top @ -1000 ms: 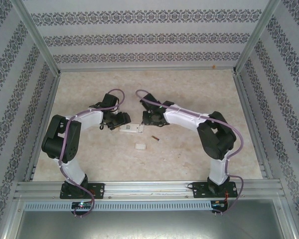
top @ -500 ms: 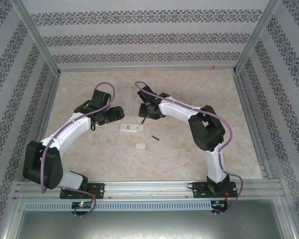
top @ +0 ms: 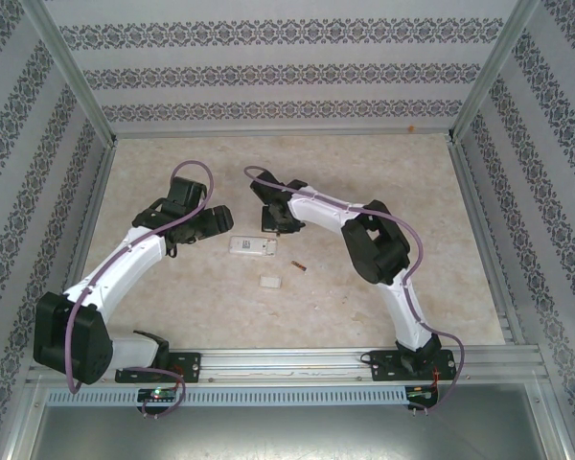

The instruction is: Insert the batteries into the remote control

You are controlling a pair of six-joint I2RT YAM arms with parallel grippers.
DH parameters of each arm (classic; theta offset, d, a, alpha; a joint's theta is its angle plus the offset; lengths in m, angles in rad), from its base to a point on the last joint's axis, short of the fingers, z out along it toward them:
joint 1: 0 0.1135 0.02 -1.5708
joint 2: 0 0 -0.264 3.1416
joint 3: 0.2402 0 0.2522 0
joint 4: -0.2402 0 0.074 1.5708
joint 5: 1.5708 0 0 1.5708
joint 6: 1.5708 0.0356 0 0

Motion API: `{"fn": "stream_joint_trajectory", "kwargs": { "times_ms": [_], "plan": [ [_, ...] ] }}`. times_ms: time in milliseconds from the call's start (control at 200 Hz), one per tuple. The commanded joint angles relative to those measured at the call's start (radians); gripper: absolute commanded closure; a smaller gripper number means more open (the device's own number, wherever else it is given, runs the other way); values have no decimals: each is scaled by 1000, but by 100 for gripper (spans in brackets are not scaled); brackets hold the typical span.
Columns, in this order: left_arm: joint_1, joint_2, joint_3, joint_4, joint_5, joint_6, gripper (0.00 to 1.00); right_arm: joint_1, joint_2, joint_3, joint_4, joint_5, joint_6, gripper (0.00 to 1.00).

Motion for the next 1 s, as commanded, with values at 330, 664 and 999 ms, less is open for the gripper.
{"fn": "stream_joint_trajectory", "kwargs": {
  "times_ms": [330,664,999],
  "plan": [
    [2,-46,-7,-4,-2,28,14,-127,-364,-175,197,-320,-830,100],
    [5,-100,-11,-7,-8,47,13,-147,-533,-308,199,-503,-1219,100],
    [8,-114,-27,17,14,41,13,-144,-630,-379,181,-527,-1419,100]
  ]
}}
